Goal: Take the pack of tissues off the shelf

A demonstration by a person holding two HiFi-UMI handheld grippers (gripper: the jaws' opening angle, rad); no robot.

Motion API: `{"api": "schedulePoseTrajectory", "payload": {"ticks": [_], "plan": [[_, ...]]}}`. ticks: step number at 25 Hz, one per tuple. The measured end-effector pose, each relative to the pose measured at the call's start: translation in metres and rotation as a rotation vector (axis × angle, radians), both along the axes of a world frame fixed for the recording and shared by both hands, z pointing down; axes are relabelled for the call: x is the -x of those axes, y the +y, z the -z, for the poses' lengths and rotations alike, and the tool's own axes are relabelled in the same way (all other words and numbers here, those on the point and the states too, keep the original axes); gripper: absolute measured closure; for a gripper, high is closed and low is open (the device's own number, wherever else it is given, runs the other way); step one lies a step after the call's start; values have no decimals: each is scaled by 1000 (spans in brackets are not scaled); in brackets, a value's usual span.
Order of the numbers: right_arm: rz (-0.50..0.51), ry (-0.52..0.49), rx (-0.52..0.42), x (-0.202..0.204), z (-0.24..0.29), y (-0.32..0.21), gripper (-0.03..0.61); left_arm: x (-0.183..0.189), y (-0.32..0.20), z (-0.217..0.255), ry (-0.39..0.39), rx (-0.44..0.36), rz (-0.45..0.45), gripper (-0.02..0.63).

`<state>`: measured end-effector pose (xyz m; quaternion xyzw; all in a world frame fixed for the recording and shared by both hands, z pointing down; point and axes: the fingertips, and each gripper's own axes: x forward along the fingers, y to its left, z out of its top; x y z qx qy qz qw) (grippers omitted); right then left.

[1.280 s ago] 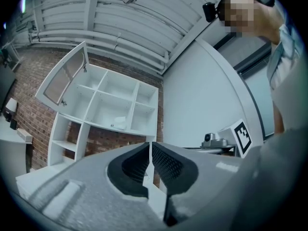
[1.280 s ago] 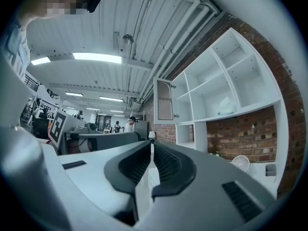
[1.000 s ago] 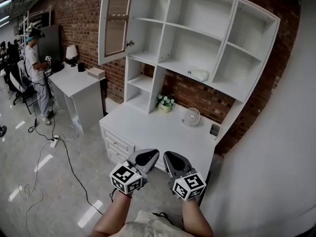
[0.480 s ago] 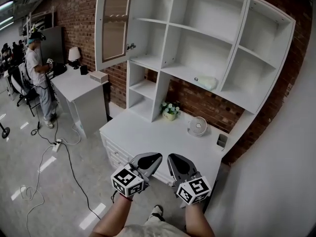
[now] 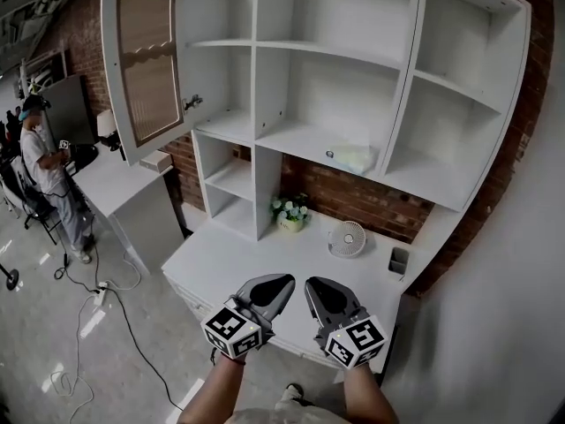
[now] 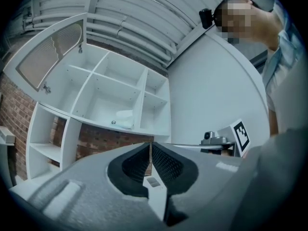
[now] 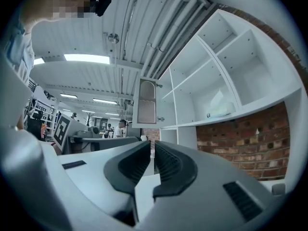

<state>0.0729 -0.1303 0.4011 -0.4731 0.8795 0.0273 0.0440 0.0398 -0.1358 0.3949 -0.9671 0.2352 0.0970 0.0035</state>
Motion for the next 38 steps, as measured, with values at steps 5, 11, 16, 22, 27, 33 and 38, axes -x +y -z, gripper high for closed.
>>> {"api": "schedulePoseTrajectory", "payload": {"ticks": [5,11,16,22,27,33,38], "plan": [[-15,-1,-17,-29,7,-32,557,-36,-30,8,-7,-25,-41,603],[-33,8,-37,-59,15,-54,541,-72,-56,13,-22,-52,-90,603],[-67,16,-57,-79,20,-69,529,-90,-72,14,-23,-63,-121,603],[-125,33,-57,-94,21,-81,522,-105,-88,17,-2,-65,-185,603],[-196,91,-50,-105,23,-93,513,-113,-106,15,5,-44,-252,603],[-256,161,-34,-107,30,-117,499,-118,-133,23,12,-30,-318,603],[-311,260,-36,-104,32,-135,489,-120,-148,25,-1,-25,-382,603]]}}
